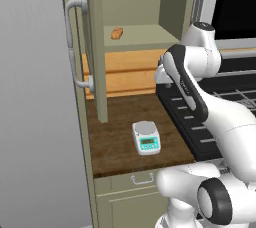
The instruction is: Pick the bar and place it on the digital scale for weighing, and close the cabinet.
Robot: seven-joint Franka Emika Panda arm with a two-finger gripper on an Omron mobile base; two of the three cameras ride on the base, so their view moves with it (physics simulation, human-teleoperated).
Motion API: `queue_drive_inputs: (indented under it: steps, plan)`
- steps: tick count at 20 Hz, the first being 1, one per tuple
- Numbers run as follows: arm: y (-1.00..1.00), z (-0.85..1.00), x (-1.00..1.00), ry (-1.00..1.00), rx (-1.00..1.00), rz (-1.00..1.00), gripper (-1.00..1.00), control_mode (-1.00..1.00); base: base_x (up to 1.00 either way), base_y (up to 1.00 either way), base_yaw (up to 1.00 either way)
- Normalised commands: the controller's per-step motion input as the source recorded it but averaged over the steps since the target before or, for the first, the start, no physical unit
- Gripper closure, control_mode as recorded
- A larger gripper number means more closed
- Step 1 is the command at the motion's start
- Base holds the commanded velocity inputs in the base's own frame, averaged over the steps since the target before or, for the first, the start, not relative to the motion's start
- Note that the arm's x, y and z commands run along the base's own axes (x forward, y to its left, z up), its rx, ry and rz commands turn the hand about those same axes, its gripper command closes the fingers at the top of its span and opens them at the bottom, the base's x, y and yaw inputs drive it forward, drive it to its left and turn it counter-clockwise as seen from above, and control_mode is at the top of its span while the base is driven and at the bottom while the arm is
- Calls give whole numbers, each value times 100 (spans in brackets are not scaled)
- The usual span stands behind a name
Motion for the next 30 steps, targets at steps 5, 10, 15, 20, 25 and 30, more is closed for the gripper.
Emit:
queue_drive_inputs:
  steps: [5,10,15,20,25,30]
  plan:
    - [13,0,-20,-4,0,5,-100,-100,0,0,0]
    - [19,31,-38,-21,0,0,-100,-100,0,0,0]
    - [2,43,-10,-12,0,0,-100,-100,0,0,0]
    - [4,48,0,-15,0,0,-100,-100,0,0,0]
    - [17,59,0,-6,-2,0,-100,-100,0,0,0]
    - [4,50,0,-2,2,0,-100,-100,0,0,0]
